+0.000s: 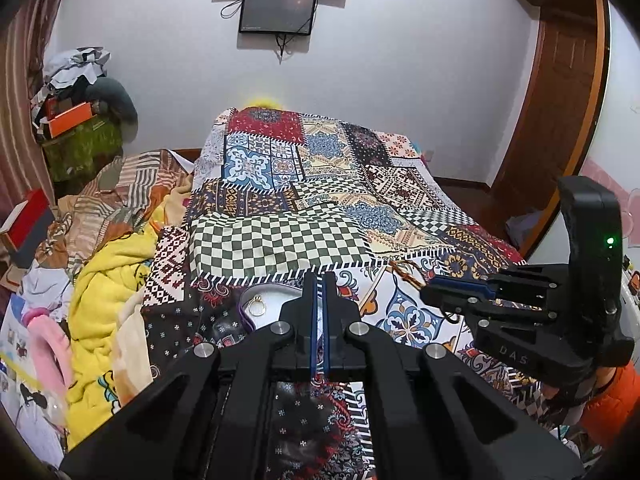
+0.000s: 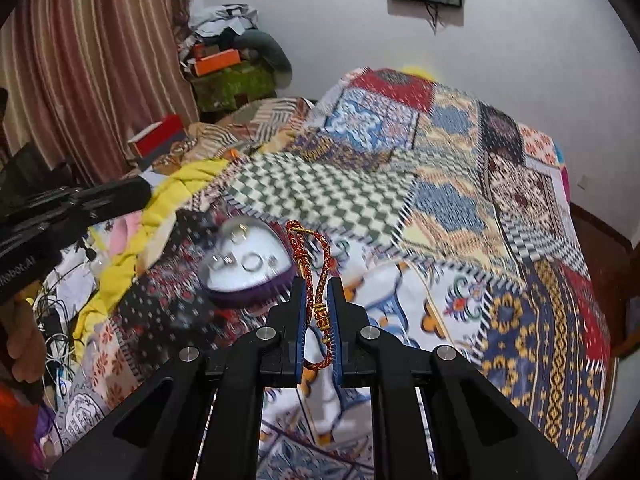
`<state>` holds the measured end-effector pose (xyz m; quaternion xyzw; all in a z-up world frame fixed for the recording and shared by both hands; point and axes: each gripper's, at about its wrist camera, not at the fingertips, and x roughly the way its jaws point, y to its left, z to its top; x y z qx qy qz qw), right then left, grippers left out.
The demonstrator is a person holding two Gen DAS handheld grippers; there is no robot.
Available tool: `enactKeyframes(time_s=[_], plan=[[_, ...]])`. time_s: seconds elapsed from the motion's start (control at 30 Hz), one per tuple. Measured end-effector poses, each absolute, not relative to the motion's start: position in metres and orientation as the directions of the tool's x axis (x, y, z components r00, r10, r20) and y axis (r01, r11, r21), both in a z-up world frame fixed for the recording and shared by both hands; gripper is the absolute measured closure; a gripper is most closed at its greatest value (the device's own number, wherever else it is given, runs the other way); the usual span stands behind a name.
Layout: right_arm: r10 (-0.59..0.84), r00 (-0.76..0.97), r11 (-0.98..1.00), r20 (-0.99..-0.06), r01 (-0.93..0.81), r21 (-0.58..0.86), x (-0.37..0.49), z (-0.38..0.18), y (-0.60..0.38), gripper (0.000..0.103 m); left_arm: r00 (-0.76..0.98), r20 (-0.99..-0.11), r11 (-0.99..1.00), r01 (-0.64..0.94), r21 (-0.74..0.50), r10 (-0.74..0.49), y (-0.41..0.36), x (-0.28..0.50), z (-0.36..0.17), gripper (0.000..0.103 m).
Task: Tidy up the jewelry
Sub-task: 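Carry the left gripper's item toward the tin while the right grasps the red beaded bracelet, then carry the red beaded bracelet toward the tin with the right gripper while the left holds its bracelet above it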
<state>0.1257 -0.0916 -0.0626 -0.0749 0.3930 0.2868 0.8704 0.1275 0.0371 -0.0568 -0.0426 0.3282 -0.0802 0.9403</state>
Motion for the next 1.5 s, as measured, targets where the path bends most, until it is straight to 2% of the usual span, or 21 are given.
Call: enactKeyframes(time_s=[0.1, 0.2, 0.3, 0.33, 0.37, 0.6, 0.7, 0.9, 1.07, 1.17, 1.5], plan=[[0.454, 0.526, 0.815, -0.719, -0.571, 0.096, 0.126, -0.061, -0.086, 0.094, 0.759, -0.629, 0.985, 0.121, -0.12, -0.169, 0.035, 0.129, -0.066, 0.103], [0.457, 0.522, 0.812, -0.721, -0.575, 0.098, 0.127, -0.063, -0.084, 0.094, 0.718, -0.673, 0.984, 0.112, -0.139, -0.177, 0.037, 0.13, -0.085, 0.097], [0.455, 0.51, 0.814, -0.729, -0.571, 0.108, 0.131, -0.068, -0.086, 0.094, 0.664, -0.726, 0.982, 0.078, -0.17, -0.178, 0.042, 0.132, -0.113, 0.078], [0.455, 0.508, 0.814, -0.731, -0.57, 0.11, 0.132, -0.069, -0.087, 0.094, 0.653, -0.738, 0.983, 0.067, -0.17, -0.172, 0.042, 0.132, -0.12, 0.068], [0.453, 0.506, 0.815, -0.734, -0.568, 0.111, 0.132, -0.071, -0.088, 0.094, 0.641, -0.749, 0.984, 0.059, -0.17, -0.168, 0.043, 0.132, -0.128, 0.065], [0.445, 0.494, 0.822, -0.747, -0.556, 0.123, 0.136, -0.077, -0.095, 0.094, 0.527, -0.829, 0.982, 0.069, -0.178, -0.188, 0.031, 0.137, -0.177, 0.064], [0.443, 0.492, 0.823, -0.749, -0.554, 0.124, 0.135, -0.077, -0.097, 0.094, 0.498, -0.843, 0.979, 0.078, -0.187, -0.201, 0.023, 0.143, -0.19, 0.055], [0.438, 0.497, 0.827, -0.749, -0.55, 0.119, 0.134, -0.076, -0.101, 0.094, 0.524, -0.83, 0.981, 0.07, -0.18, -0.19, 0.018, 0.146, -0.195, 0.054], [0.443, 0.497, 0.827, -0.746, -0.548, 0.126, 0.135, -0.075, -0.102, 0.094, 0.542, -0.828, 0.989, 0.08, -0.122, -0.146, 0.013, 0.143, -0.196, 0.079], [0.444, 0.496, 0.825, -0.746, -0.551, 0.125, 0.133, -0.076, -0.099, 0.094, 0.548, -0.824, 0.99, 0.077, -0.12, -0.142, 0.015, 0.141, -0.196, 0.086], [0.456, 0.5, 0.817, -0.736, -0.563, 0.124, 0.131, -0.069, -0.096, 0.094, 0.598, -0.786, 0.987, 0.065, -0.146, -0.156, 0.024, 0.122, -0.171, 0.088]])
